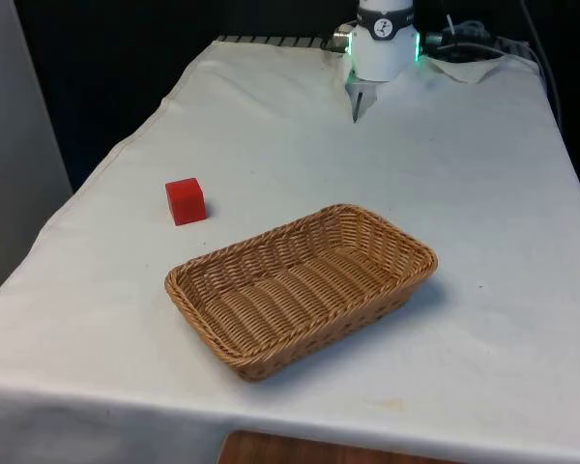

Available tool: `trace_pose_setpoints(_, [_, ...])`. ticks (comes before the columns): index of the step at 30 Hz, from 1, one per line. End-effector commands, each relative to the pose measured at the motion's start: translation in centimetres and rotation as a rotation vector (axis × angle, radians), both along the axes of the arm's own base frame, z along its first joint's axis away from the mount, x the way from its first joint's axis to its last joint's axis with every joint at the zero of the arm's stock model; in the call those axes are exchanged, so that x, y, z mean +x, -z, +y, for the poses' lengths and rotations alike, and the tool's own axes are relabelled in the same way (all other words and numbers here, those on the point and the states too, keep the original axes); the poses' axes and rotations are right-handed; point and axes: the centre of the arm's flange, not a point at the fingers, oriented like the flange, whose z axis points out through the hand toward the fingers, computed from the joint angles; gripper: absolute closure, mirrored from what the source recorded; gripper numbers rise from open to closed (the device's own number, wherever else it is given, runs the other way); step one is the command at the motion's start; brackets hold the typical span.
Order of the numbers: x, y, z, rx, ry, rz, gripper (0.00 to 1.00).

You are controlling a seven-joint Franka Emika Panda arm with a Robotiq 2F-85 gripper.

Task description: Pick up the cube and place it into the basket.

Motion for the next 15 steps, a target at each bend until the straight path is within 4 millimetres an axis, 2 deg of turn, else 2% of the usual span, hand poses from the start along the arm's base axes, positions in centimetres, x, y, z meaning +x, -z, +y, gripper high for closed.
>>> trace_pose_setpoints(1, [0.4, 0.1, 0.1, 0.002, 0.001, 0.001, 0.00])
trace_pose_setpoints(15, [3.2, 0.5, -0.5, -0.010, 0.023, -0.002, 0.00])
